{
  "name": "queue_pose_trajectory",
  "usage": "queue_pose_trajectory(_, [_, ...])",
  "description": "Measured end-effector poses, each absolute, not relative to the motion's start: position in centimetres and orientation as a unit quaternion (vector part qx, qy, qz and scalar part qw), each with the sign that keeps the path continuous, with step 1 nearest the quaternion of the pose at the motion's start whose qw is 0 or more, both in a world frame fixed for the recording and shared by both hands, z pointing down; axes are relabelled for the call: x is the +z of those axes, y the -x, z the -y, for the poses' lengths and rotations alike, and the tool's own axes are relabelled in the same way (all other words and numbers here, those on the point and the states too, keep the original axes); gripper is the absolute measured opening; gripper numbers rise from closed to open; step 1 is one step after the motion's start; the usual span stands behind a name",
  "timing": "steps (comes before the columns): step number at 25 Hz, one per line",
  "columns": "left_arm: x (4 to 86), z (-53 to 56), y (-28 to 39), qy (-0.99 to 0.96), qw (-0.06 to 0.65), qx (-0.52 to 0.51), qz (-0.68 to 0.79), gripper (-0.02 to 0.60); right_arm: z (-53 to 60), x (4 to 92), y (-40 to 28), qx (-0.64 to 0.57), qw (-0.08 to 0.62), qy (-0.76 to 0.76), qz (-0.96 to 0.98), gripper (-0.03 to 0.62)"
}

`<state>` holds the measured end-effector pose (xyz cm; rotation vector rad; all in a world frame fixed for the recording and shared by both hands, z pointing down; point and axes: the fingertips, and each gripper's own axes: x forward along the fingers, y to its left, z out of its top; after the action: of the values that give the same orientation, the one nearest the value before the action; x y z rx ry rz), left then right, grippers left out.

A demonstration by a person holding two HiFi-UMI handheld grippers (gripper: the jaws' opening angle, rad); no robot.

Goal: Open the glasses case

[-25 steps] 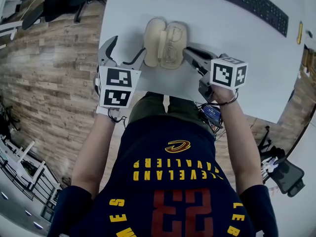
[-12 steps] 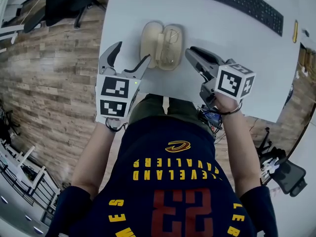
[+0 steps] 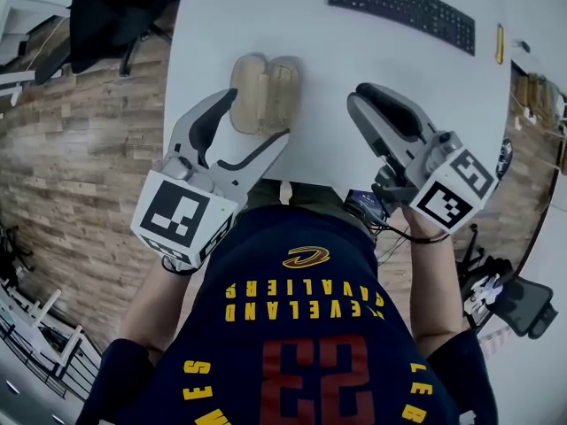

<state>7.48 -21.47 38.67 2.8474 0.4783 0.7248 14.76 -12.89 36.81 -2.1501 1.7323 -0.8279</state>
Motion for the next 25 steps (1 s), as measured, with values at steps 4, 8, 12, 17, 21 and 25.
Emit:
queue_pose_trajectory(4, [35.9, 18.7, -7.6, -0.954, 0.083, 0.211, -0.194, 0.365, 7.9, 34.7, -18.1, -0.225, 0.102, 0.777, -0.579, 0.092])
queue_pose_trajectory(8, [34.9, 17.6, -7.3, -0.952, 0.092, 0.213, -0.201, 0.365, 1.4, 33.6, -21.3, -0.208, 0.083, 0.823, -0.521, 0.089])
queue_pose_trajectory(12, [34.0, 17.9, -7.1, -0.953, 0.095, 0.21, -0.195, 0.365, -3.3, 29.9, -21.5, -0.19, 0.081, 0.852, -0.481, 0.086])
queue_pose_trajectory(17, [32.3, 18.3, -7.3, -0.959, 0.095, 0.187, -0.191, 0.365, -1.8, 24.0, -16.7, -0.159, 0.113, 0.837, -0.511, 0.079])
queue_pose_trajectory(21, [30.0, 18.2, -7.4, -0.96, 0.123, 0.16, -0.195, 0.361, 2.2, 21.4, -12.4, -0.148, 0.147, 0.815, -0.541, 0.04])
queue_pose_trajectory(25, [27.0, 17.9, -7.2, -0.96, 0.134, 0.12, -0.214, 0.297, 5.5, 21.1, -10.1, -0.135, 0.107, 0.814, -0.555, 0.029])
